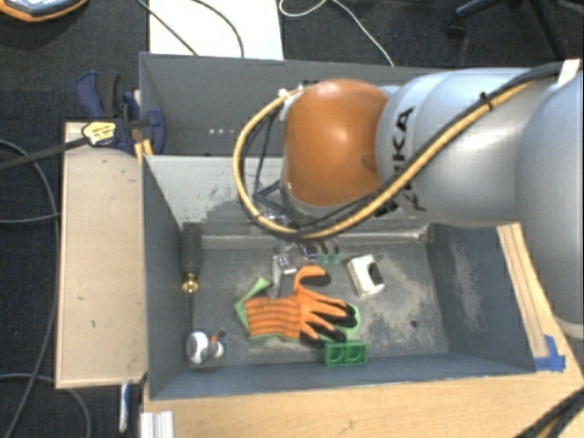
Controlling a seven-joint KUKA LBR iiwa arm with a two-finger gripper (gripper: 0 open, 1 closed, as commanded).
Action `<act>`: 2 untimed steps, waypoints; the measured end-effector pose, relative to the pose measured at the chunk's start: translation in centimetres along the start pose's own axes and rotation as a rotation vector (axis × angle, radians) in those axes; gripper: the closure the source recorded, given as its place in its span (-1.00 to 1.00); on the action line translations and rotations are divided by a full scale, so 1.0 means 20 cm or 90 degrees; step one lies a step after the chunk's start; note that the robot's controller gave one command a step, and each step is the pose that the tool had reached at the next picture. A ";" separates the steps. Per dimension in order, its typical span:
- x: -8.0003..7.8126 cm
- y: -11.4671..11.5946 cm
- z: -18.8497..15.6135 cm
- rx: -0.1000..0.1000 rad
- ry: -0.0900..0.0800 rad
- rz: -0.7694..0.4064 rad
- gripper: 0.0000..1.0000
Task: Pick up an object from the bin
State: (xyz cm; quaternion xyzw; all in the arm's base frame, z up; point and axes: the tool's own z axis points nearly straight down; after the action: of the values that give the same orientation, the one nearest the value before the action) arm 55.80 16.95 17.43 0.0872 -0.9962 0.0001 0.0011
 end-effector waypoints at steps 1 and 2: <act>-0.01 -0.16 0.02 0.000 0.001 -0.011 -1.00; 0.09 -0.24 0.47 -0.001 -0.004 -0.042 -1.00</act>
Offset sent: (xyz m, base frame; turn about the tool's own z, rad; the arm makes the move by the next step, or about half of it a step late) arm -0.0117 -0.0531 -0.1043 -0.0704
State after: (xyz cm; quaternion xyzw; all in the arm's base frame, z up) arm 54.92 11.88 7.93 0.1201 -0.9928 -0.0009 -0.0019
